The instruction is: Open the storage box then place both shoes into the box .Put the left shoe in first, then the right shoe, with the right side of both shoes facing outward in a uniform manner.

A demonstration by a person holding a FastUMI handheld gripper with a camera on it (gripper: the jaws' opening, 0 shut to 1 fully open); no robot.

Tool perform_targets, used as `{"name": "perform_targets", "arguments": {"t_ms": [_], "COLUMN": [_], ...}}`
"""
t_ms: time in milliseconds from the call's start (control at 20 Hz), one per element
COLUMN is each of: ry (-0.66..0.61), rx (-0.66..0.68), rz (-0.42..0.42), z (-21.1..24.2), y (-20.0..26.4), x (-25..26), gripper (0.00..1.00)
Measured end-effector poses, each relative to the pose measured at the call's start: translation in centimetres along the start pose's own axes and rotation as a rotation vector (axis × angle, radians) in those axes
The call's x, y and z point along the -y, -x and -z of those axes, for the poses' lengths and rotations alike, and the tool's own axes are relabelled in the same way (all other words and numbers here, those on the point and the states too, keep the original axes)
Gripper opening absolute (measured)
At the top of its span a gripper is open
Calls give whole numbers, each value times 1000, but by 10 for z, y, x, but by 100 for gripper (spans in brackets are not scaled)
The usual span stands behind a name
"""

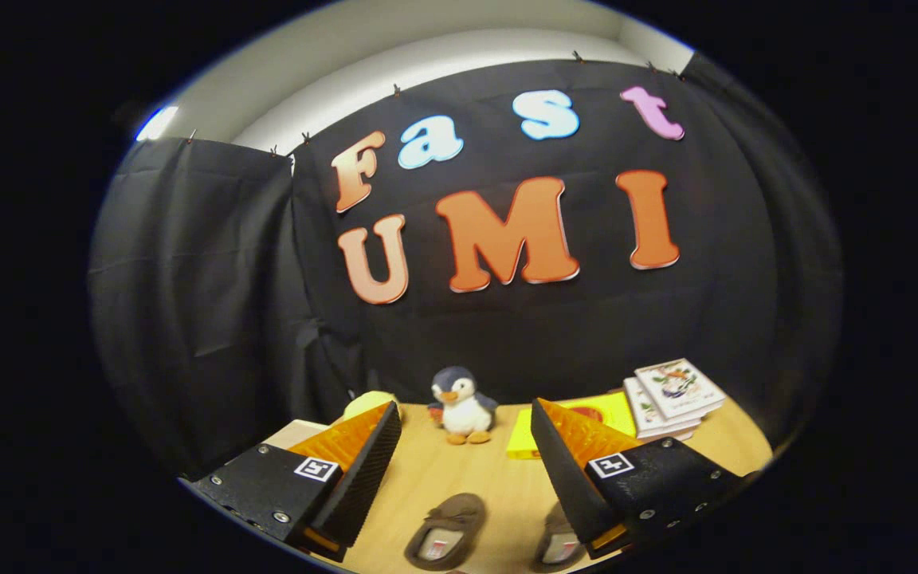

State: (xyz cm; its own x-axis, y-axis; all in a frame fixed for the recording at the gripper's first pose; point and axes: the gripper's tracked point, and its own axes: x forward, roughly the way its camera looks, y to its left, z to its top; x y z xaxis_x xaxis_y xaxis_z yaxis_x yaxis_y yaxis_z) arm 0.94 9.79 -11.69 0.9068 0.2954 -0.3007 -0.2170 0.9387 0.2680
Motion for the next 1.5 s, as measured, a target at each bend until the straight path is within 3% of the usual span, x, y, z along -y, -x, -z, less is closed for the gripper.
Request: {"name": "perform_targets", "arguments": {"t_ms": [400,800,1150,1500], "ry": [-211,-400,-524,-605], "rx": [-362,-592,-757,-839], "rz": [-206,-401,-510,-525], "z": [102,170,222,247], "y": [-35,-53,-60,-66], "x": [-75,-144,-183,-203], "gripper": [98,97,97,97]}}
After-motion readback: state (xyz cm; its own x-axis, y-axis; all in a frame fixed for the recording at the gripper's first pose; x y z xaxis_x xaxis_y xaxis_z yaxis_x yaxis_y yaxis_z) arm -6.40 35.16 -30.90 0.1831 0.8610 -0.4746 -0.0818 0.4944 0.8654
